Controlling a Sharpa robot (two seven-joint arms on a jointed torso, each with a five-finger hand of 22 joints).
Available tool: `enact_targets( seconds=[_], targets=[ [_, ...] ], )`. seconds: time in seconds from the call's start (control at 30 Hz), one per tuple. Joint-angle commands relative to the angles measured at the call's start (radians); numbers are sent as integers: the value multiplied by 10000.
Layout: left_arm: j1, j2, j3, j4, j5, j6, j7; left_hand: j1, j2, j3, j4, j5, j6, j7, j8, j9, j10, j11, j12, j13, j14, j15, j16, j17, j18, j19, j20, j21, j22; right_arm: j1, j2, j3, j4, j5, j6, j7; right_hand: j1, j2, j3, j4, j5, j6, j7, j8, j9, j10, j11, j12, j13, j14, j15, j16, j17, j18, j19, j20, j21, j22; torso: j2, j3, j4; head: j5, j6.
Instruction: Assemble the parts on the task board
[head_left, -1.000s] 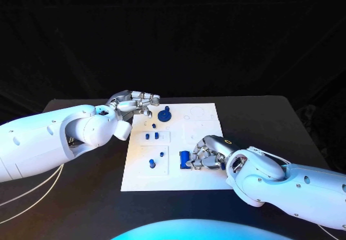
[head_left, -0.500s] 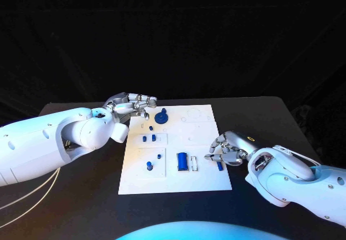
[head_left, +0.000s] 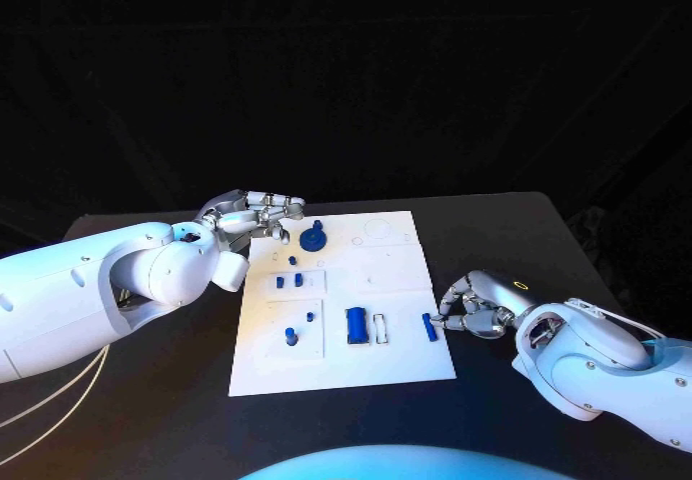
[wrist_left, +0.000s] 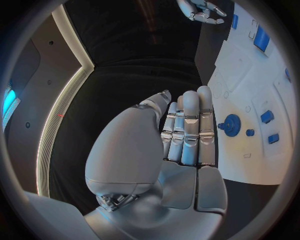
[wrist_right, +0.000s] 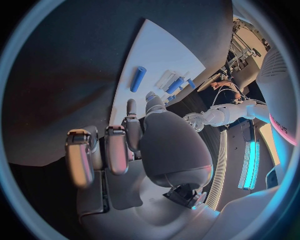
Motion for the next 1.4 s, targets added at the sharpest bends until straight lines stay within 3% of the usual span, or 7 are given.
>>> enact_targets(
  seconds=[0.03,0.37,0.83,0.93,1.0,1.23,1.4],
  targets=[
    [5,28,4,12,44,176,67,-83,7,-72,6,-15,-48,9,-6,-15,-82,-14,48,18,6,68,-24,-4,51,25,17,-68,-18,-72,116,-10,-80,-493,176,-196,71,-18,-47,21,72,76,0,-49,-13,67,-44,-32,-1440,713,32,5,806,-67,1046,58,47,2632,6,-5,24,-22,7],
    [4,18,2,15,44,194,50,-83,7,-72,6,-15,-48,9,-6,-15,-82,-14,48,18,6,68,-24,-4,51,25,17,-68,-18,-263,498,-16,-392,-504,240,-263,80,-7,-58,43,129,151,-23,-61,-38,72,-62,-39,-1441,713,19,4,806,-67,1046,50,47,2632,13,-9,21,6,-25],
    [4,-14,1,33,44,192,40,-83,7,-72,6,-15,-48,9,-6,-15,-82,-14,48,18,6,68,-24,-4,51,25,17,-68,-18,-476,835,-20,-718,-744,960,-506,352,-4,1,-56,214,272,-77,-123,-109,60,-111,-90,-1459,710,-23,-4,800,-67,1046,17,47,2632,3,-7,12,66,-99],
    [4,-20,1,39,44,192,39,-83,7,-72,6,-15,-48,9,-6,-15,-82,-14,48,18,6,68,-24,-4,51,25,17,-68,-18,-500,906,-20,-750,-1008,1214,-597,718,40,200,-216,-562,375,-116,-162,-157,68,-149,-98,-1449,713,-63,4,819,-67,1046,-23,47,2632,5,-6,12,80,-109],
    [4,-24,1,43,44,190,39,-83,7,-72,6,-15,-48,9,-6,-15,-82,-14,48,18,6,68,-24,-4,51,25,17,-68,-18,-518,950,-21,-766,-1298,1471,-689,844,12,288,-276,-754,400,-125,-188,-181,65,-157,-113,-1452,715,-67,9,831,-67,1046,-33,47,2632,3,-8,18,85,-130],
    [4,-33,1,49,44,193,34,-84,14,-79,13,-14,-50,8,-3,-17,-86,-14,53,20,3,70,-23,-3,50,26,18,-73,-21,-557,1129,-24,-807,-2224,2063,-1077,1112,-116,510,-412,-832,440,-127,-250,-239,29,-165,-187,-1483,721,-74,29,872,-67,1046,-45,47,2632,-1,-9,18,109,-142],
    [4,-31,1,44,44,204,26,-84,14,-79,13,-14,-50,8,-3,-17,-86,-14,53,20,3,70,-23,-3,50,26,18,-73,-21,-562,1203,-25,-766,-2480,2078,-1318,1317,-191,768,-502,-702,486,-130,-297,-288,15,-166,-215,-1486,720,-78,27,878,-67,1046,-51,47,2632,-4,-8,31,115,-136]
  ],
)
